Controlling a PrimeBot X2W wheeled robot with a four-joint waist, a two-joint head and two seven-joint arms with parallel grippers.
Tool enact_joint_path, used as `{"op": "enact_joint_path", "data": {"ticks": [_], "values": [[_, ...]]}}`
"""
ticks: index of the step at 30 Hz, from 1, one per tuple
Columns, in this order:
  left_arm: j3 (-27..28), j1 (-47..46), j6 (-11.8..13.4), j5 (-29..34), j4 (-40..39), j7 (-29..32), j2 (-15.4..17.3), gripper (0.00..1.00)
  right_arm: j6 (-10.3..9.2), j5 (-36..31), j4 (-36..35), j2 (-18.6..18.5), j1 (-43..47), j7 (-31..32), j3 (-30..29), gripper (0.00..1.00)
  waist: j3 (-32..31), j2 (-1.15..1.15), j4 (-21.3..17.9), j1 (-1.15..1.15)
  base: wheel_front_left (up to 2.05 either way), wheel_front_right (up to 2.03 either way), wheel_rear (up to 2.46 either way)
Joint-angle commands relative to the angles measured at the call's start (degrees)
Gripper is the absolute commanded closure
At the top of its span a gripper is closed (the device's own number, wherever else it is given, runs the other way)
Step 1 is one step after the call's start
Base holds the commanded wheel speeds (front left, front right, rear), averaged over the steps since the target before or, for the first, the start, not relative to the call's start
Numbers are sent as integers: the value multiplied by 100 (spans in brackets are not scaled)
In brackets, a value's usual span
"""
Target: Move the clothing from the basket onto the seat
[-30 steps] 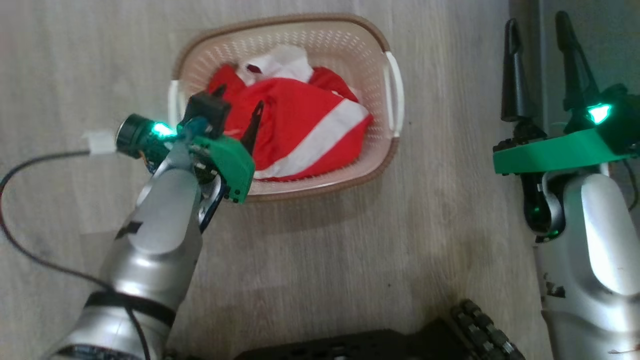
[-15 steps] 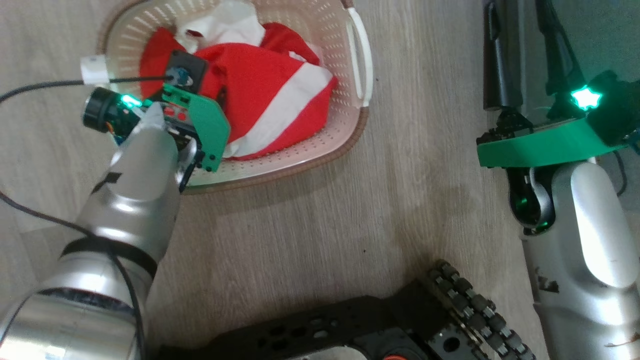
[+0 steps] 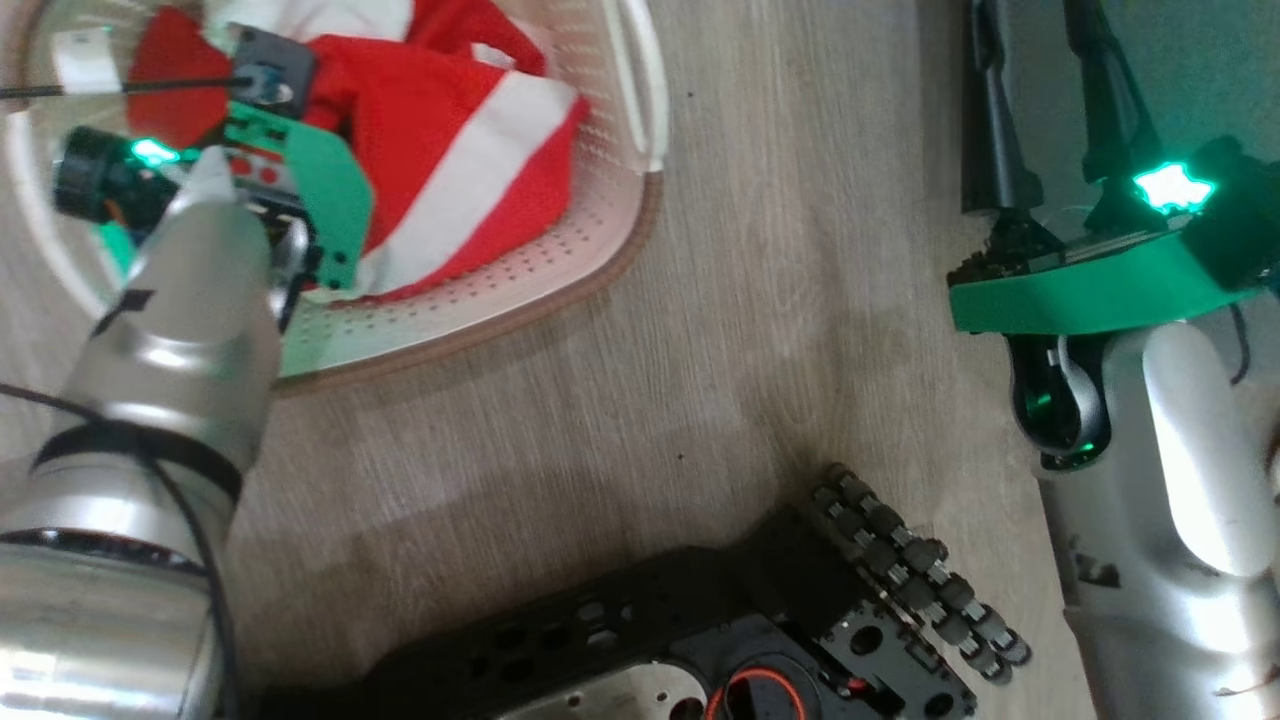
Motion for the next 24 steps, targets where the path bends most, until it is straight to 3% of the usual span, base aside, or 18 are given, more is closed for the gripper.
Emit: {"op": "enact_joint_path", "data": {"ticks": [1,5,6,7,15,21,24], "values": [[66,73,52,-19,3,50,246,0,-1,77,-207,20,260,-36,63,0,143,0,-137,-1,0,0,0],[4,75,74,-1,51,129,348,0,-1,174,-258,20,350,-36,39,0,241,0,-272,-1,0,0,0],[-34,77,55,22,56,97,368,55,-1,202,-262,20,367,-36,43,0,250,0,-305,-1,0,0,0],[-66,82,34,37,59,44,376,100,-1,221,-261,20,383,-36,37,0,250,0,-327,-1,0,0,0],[21,243,-211,-233,41,-479,106,100,-1,212,-161,20,455,-36,-223,0,-63,0,-117,-1,0,0,0],[181,731,-479,-658,-124,-1101,-200,100,-1,-98,51,20,657,-36,-478,0,-965,0,401,-1,0,0,0],[222,1275,-602,-949,-494,-1209,-282,100,-1,-298,209,20,891,-36,-634,0,-1715,0,777,-1,0,0,0]]}}
